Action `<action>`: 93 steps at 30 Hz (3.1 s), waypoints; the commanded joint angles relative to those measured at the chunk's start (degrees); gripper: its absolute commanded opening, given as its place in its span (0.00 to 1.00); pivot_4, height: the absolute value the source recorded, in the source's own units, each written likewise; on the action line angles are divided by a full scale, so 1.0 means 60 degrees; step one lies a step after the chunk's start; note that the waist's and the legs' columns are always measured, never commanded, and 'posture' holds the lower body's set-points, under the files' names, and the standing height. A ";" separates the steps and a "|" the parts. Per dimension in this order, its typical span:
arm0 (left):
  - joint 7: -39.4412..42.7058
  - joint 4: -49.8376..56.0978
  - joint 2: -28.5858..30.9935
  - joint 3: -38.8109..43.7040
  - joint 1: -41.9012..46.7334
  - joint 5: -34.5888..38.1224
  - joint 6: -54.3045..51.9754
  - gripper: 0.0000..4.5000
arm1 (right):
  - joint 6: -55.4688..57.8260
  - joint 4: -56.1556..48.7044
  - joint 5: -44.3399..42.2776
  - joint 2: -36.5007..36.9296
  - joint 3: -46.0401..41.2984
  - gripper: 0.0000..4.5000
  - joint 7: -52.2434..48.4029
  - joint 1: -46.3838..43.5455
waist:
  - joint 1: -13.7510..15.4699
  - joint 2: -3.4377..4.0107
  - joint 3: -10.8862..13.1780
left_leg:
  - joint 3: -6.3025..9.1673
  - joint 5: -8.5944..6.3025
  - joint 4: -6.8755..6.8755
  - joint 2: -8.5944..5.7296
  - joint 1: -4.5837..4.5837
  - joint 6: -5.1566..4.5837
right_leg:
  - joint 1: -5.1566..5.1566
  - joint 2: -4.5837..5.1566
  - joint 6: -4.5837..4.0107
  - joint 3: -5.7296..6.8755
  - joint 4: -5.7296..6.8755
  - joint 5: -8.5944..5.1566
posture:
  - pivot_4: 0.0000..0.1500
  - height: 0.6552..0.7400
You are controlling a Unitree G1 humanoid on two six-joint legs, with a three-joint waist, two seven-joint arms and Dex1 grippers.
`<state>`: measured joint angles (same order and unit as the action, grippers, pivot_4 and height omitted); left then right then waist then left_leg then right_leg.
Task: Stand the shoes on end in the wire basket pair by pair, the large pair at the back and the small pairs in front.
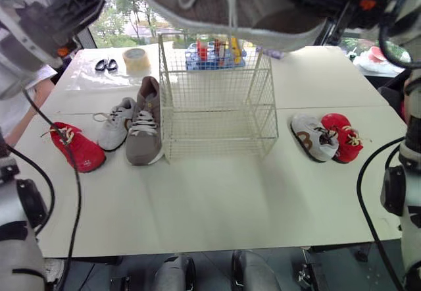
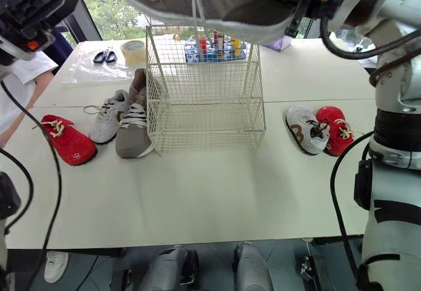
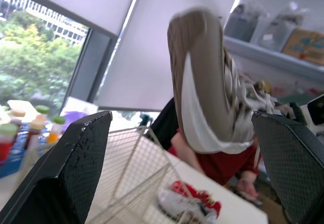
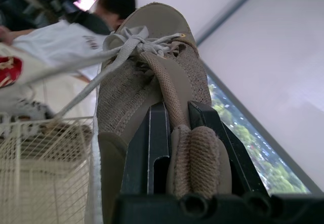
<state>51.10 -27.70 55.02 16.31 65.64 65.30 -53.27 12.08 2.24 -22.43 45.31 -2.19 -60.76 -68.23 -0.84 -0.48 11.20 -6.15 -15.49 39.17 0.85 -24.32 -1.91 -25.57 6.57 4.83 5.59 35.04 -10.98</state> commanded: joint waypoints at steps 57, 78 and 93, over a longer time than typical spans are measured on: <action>-0.5138 0.5152 -0.8163 0.2291 -0.2400 0.1834 0.2169 0.15 | 0.3420 -0.1983 -0.5983 -0.6818 -0.2094 0.99 0.7618 0.1764 | 0.0015 -0.0018 -0.0005 | 0.0027 0.0006 0.0017 -0.0008 0.0005 0.0005 | 0.0025 0.0014 0.0010 0.0007 0.0021 0.0019 | 1.00 1.00; -0.5022 0.5535 -0.7312 0.1001 -0.3482 0.1387 0.1893 0.57 | 0.2059 -0.1705 -0.4876 -0.6772 -0.1873 0.38 0.7293 0.1272 | 0.0000 -0.0017 -0.0005 | 0.0029 0.0006 0.0015 -0.0005 0.0004 0.0003 | 0.0024 0.0012 0.0011 0.0008 0.0019 0.0018 | 1.00 1.00; -0.7355 0.9597 -0.4272 0.0406 -0.5461 0.0836 0.0805 0.99 | 0.0545 0.3698 -0.3235 -0.1845 -0.2340 0.38 0.1759 -0.1795 | -0.0059 -0.0009 0.0002 | 0.0021 -0.0005 0.0005 -0.0006 0.0004 -0.0012 | 0.0019 0.0017 0.0010 0.0003 0.0006 0.0017 | 1.00 1.00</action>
<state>7.08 26.47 27.50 18.56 34.38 71.40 -47.60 19.28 20.98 -45.11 31.90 -16.62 -44.48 -75.52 -1.19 -0.53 11.21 -6.05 -15.53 39.14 0.82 -24.26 -1.99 -25.48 6.66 4.88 5.59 35.07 -10.89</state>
